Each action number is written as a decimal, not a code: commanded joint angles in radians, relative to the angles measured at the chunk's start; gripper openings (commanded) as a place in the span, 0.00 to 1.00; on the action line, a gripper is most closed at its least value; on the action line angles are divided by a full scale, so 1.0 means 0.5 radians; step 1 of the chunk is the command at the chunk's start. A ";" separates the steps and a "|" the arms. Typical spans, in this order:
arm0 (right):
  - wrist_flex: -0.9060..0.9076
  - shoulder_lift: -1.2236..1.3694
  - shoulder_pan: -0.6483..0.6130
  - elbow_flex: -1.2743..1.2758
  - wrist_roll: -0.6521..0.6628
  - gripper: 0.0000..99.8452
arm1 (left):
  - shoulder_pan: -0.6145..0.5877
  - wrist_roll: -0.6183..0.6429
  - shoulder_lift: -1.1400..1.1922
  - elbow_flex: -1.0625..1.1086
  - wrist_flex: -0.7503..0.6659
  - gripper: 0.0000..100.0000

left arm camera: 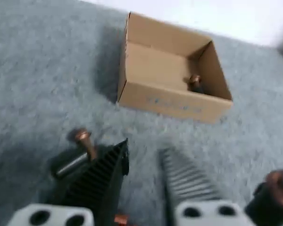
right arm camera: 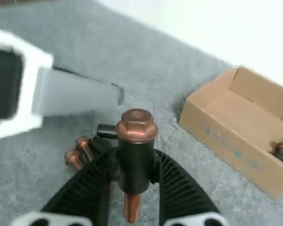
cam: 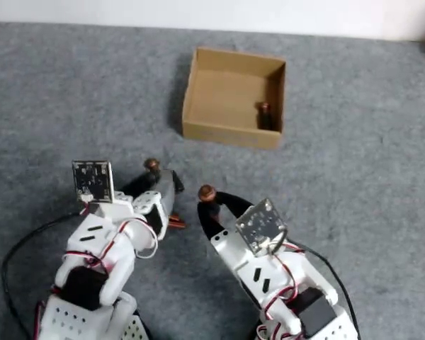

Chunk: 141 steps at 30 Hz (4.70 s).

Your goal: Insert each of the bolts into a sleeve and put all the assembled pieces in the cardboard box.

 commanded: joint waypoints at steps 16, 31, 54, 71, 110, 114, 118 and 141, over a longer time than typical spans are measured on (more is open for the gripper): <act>-0.189 1.201 0.468 -0.643 0.110 0.00 | -0.585 -0.089 -0.002 0.115 0.018 0.04; 0.419 3.853 0.977 -3.374 0.218 0.00 | -0.615 -0.089 -0.002 0.127 0.018 0.04; 1.232 5.682 0.999 -6.010 0.209 0.38 | -0.606 -0.092 -0.002 0.137 0.012 0.04; 1.926 5.182 1.026 -6.341 0.206 0.35 | -0.606 -0.169 0.002 0.124 0.021 0.04; 0.183 3.343 -0.262 -1.913 -0.261 0.35 | -1.063 -0.157 1.238 -0.634 0.203 0.04; 0.115 3.610 -0.247 -2.119 -0.328 0.35 | -1.063 -0.157 1.238 -0.634 0.193 0.04; 0.112 3.874 -0.232 -2.321 -0.334 0.35 | -1.066 -0.157 1.241 -0.634 0.193 0.04; -0.011 4.166 -0.048 -2.515 -0.525 0.31 | -1.054 -0.157 1.229 -0.603 0.193 0.04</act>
